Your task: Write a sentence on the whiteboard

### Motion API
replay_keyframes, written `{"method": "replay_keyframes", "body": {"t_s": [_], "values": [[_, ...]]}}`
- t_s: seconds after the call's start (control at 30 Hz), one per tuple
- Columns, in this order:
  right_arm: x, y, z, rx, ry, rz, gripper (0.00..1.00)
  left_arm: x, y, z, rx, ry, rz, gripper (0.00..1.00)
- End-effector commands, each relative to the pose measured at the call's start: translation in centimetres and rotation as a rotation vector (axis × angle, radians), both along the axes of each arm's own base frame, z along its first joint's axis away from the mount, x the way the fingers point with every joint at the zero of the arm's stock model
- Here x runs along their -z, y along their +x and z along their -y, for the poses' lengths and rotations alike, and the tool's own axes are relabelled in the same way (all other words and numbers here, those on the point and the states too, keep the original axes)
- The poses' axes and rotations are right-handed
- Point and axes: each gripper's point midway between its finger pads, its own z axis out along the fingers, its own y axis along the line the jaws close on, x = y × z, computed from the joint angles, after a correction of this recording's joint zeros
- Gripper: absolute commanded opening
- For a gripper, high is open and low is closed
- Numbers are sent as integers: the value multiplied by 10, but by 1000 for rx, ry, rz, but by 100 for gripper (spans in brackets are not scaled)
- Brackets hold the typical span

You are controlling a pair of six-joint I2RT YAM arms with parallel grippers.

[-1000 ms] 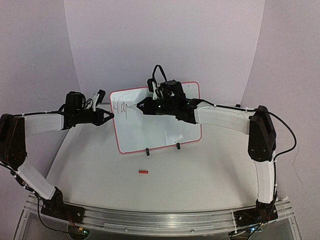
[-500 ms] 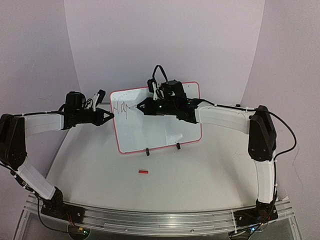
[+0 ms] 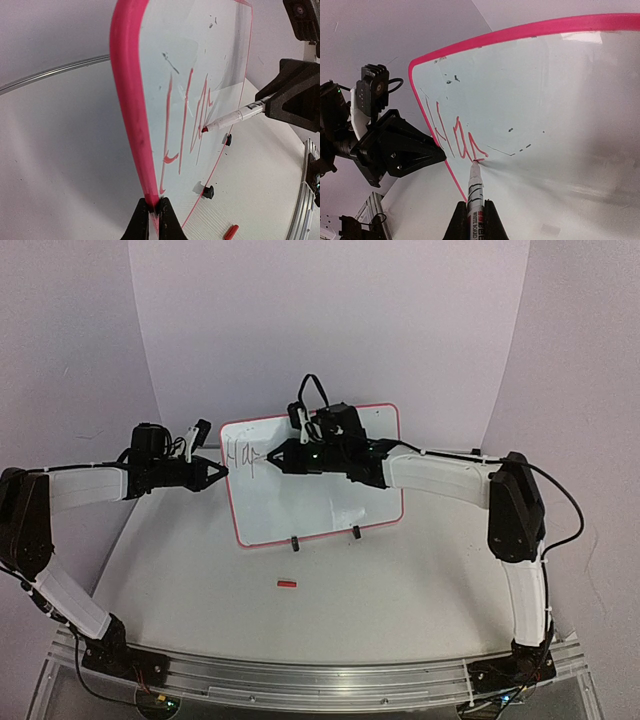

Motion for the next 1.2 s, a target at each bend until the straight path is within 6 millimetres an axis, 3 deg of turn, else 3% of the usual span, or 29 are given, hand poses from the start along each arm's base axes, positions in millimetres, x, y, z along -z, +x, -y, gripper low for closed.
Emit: {"method": "replay_keyframes", "body": {"t_s": [0.0, 0.17, 0.3, 0.4, 0.8, 1.17], "values": [[-17, 3, -6, -1, 37, 24, 0, -10, 4, 0, 4, 37, 54, 0], [-39, -10, 1, -28, 71, 39, 0, -9, 4, 0, 3, 39, 55, 0], [-69, -24, 18, -22, 111, 79, 0, -9, 4, -1, 2, 39, 55, 0], [-76, -26, 25, -9, 109, 98, 0, -9, 4, -1, 1, 40, 55, 0], [-70, -3, 23, 45, 96, 115, 0, -12, 3, -1, -1, 38, 60, 0], [-49, 13, 20, 62, 72, 78, 0, -10, 4, -1, 1, 39, 57, 0]]}}
